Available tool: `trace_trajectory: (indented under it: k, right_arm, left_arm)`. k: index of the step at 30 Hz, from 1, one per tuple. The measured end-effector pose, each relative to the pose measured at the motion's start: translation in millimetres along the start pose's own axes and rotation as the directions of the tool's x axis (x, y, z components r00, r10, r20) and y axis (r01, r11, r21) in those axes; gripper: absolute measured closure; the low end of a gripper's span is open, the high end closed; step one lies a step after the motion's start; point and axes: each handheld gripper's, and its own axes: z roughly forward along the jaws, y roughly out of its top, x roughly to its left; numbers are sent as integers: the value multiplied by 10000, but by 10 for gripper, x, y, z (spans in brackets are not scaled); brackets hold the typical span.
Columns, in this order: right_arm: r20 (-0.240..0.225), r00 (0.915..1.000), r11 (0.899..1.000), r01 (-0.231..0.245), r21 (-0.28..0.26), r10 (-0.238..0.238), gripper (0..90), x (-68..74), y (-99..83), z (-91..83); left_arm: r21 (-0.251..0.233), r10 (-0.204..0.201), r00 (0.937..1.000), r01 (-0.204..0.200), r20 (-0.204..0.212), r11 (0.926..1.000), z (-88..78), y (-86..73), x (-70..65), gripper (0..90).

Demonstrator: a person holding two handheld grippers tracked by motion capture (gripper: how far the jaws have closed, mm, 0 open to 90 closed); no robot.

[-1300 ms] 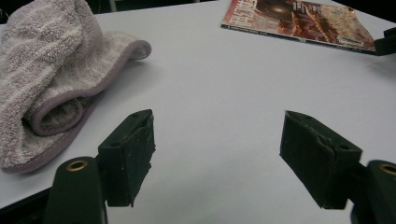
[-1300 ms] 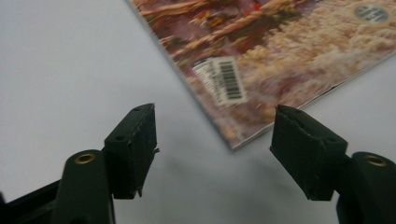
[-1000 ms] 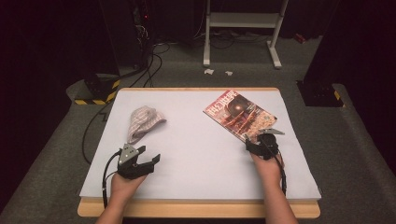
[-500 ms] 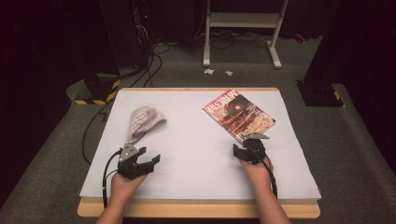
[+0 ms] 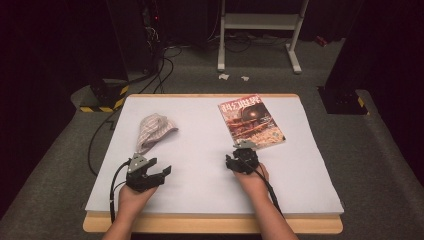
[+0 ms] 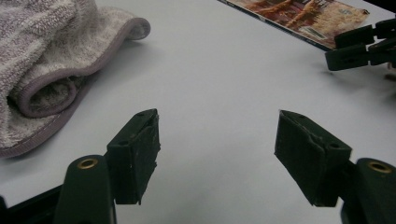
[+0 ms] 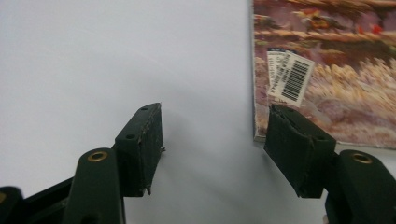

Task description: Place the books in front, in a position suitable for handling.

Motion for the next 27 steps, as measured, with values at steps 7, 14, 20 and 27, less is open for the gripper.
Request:
trace_trajectory:
  k: [7, 14, 20, 27]
  right_arm:
    - [-433, 9990, 9995, 43, -311, -56, 391, 54, 98, 19]
    - [715, 9957, 9966, -543, -622, 587, 385, -597, 124, -152]
    - [1779, 9777, 9933, -1040, -501, 1114, 356, -1269, 136, -167]
    - [1695, 9681, 9829, -1809, -356, 1843, 333, -1684, 140, 78]
  left_arm:
    - [217, 42, 10000, -42, -17, 9998, 25, -10, 18, 325]
    - [160, 160, 9999, -159, -54, 9997, 27, -17, 2, 360]
    - [70, 225, 9994, -223, -253, 9997, 64, -16, -34, 359]
    - [176, 230, 9984, -221, -526, 9996, 186, 93, -110, 324]
